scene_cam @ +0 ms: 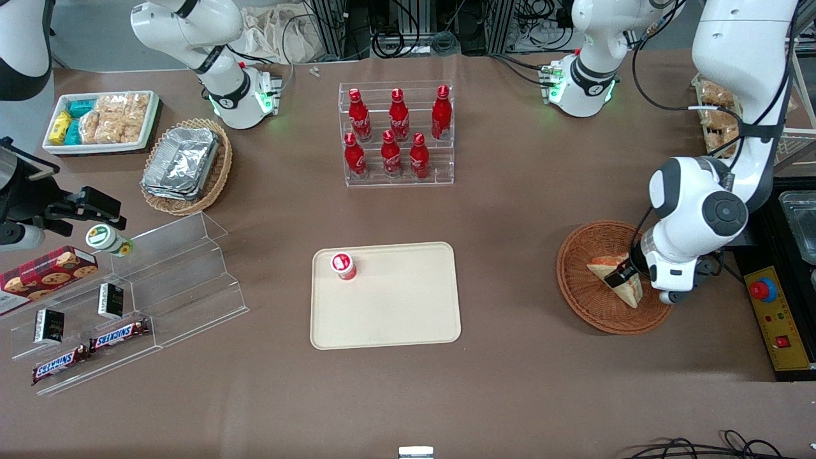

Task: Place sandwich from basket to tray
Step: 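Close the left gripper on the sandwich and lift it from the basket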

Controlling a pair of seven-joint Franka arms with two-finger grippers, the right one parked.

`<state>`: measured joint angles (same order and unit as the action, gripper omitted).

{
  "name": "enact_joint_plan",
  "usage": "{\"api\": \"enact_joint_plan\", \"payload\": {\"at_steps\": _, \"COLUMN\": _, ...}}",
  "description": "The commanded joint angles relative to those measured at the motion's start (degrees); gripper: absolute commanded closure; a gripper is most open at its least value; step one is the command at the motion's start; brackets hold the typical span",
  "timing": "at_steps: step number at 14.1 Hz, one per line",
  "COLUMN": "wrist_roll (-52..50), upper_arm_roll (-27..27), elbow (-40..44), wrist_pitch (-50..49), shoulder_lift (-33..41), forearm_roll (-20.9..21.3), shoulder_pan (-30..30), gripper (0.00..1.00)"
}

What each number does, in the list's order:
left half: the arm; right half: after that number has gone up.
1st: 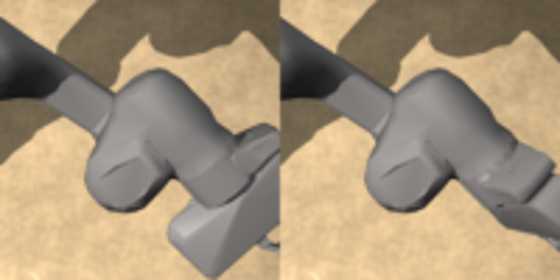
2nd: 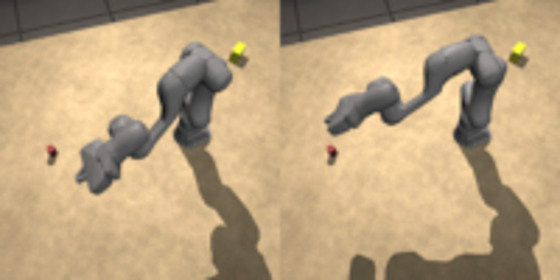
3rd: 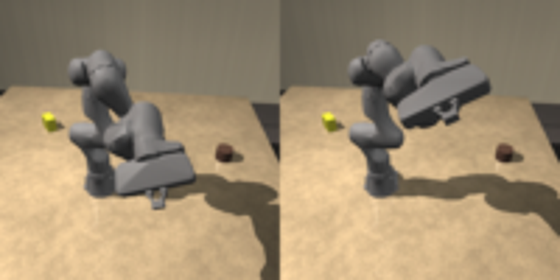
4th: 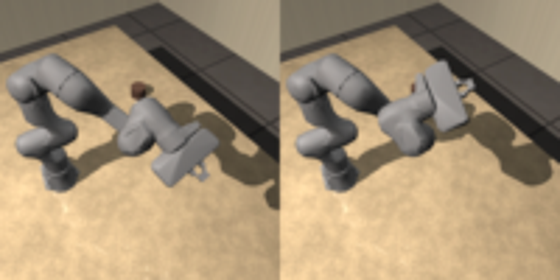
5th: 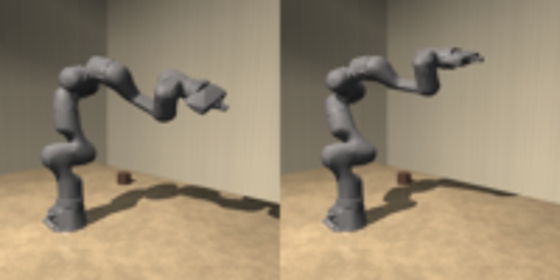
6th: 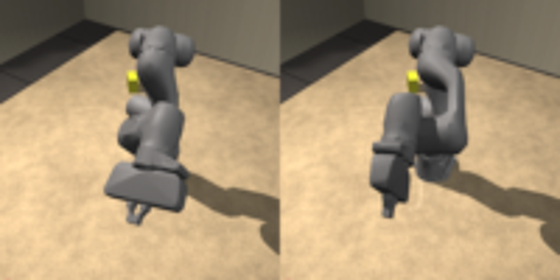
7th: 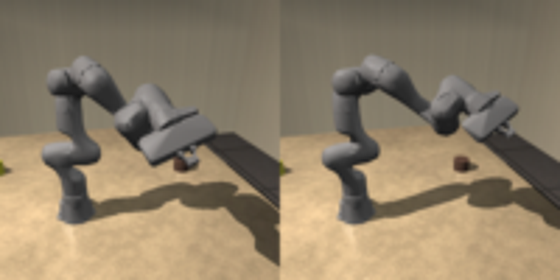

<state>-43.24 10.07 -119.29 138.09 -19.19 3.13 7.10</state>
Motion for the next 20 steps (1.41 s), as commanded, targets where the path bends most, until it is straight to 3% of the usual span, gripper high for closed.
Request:
{"api": "enact_joint_plan", "payload": {"at_steps": 1, "wrist_roll": -1.32, "upper_arm_roll": 0.39, "elbow": -2.18, "wrist_pitch": 3.41, "shoulder_lift": -0.23, "forearm_roll": 0.48, "shoulder_pan": 1.07, "gripper": 0.0}}
{"api": "enact_joint_plan", "payload": {"at_steps": 2, "wrist_roll": -1.41, "upper_arm_roll": 0.39, "elbow": -1.92, "wrist_pitch": 3.42, "shoulder_lift": -0.84, "forearm_roll": 0.39, "shoulder_pan": 1.07, "gripper": 0.14}}
{"api": "enact_joint_plan", "payload": {"at_steps": 3, "wrist_roll": -2.02, "upper_arm_roll": 0.39, "elbow": -1.65, "wrist_pitch": 3.42, "shoulder_lift": -1.02, "forearm_roll": 0.04, "shoulder_pan": 1.07, "gripper": 0.51}}
{"api": "enact_joint_plan", "payload": {"at_steps": 4, "wrist_roll": -2.72, "upper_arm_roll": 0.48, "elbow": -1.47, "wrist_pitch": 3.42, "shoulder_lift": -1.02, "forearm_roll": 0.12, "shoulder_pan": 1.07, "gripper": 0.96}}
{"api": "enact_joint_plan", "payload": {"at_steps": 5, "wrist_roll": -2.9, "upper_arm_roll": 0.48, "elbow": -1.04, "wrist_pitch": 3.42, "shoulder_lift": -1.2, "forearm_roll": 0.13, "shoulder_pan": 1.07, "gripper": 1.0}}
{"api": "enact_joint_plan", "payload": {"at_steps": 9, "wrist_roll": -6.25, "upper_arm_roll": 0.56, "elbow": 3.08, "wrist_pitch": -0.42, "shoulder_lift": -0.68, "forearm_roll": 0.3, "shoulder_pan": 0.55, "gripper": 1.0}}
{"api": "enact_joint_plan", "payload": {"at_steps": 17, "wrist_roll": -2.39, "upper_arm_roll": 1.96, "elbow": 33.29, "wrist_pitch": -40.05, "shoulder_lift": -0.5, "forearm_roll": 0.83, "shoulder_pan": -0.33, "gripper": 1.0}}
{"api": "enact_joint_plan", "payload": {"at_steps": 20, "wrist_roll": -1.41, "upper_arm_roll": 6.34, "elbow": 39.3, "wrist_pitch": -43.6, "shoulder_lift": -0.5, "forearm_roll": 0.74, "shoulder_pan": -0.42, "gripper": 1.0}}
